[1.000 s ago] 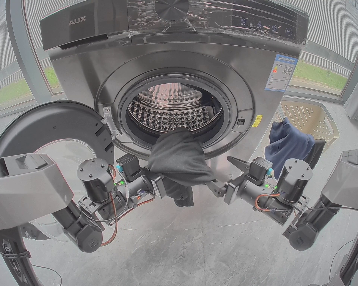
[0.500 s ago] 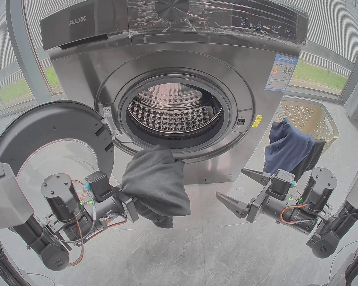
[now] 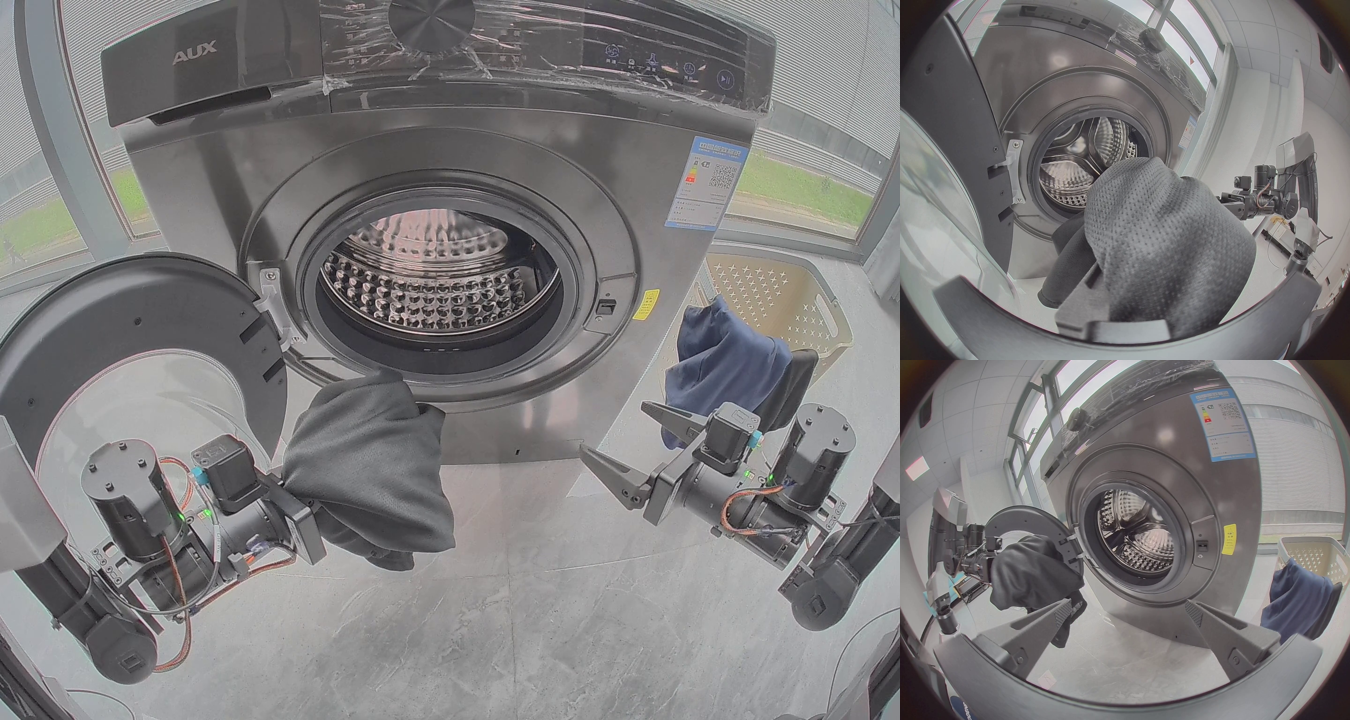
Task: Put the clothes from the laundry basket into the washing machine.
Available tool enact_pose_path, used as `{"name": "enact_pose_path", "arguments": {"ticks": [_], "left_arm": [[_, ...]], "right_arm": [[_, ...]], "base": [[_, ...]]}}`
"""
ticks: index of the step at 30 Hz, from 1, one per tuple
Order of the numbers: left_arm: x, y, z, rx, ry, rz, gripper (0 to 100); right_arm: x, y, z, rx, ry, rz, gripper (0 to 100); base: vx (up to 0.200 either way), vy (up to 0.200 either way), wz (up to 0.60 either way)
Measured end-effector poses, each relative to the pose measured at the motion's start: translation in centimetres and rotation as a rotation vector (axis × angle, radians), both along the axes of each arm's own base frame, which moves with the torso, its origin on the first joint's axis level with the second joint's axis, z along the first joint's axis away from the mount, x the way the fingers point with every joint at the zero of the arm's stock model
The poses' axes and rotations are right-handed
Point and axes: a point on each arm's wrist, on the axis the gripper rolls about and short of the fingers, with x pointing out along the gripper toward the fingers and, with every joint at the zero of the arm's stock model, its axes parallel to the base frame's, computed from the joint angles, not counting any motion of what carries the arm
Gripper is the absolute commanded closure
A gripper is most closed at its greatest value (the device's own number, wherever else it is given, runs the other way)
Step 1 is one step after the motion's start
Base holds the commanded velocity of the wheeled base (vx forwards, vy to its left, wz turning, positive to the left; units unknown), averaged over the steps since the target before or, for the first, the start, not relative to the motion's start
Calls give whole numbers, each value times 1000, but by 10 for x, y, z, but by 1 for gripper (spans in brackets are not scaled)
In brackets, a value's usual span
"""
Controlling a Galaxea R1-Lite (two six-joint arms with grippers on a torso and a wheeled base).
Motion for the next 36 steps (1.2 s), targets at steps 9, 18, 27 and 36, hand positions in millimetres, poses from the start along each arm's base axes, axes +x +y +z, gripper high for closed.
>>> {"name": "enact_pose_path", "arguments": {"ticks": [9,18,27,36], "left_arm": [[4,-2,-4,0,13,-2,100],[6,-4,-8,7,30,-5,100],[8,-6,-11,9,37,-6,100],[9,-8,-12,12,40,-13,100]], "right_arm": [[0,2,-1,7,8,-18,0],[0,2,-1,7,10,-17,0],[-1,4,-2,5,15,-10,0],[-3,5,-4,3,20,-3,0]], "base": [[133,0,0],[44,0,0],[200,0,0],[156,0,0]]}}
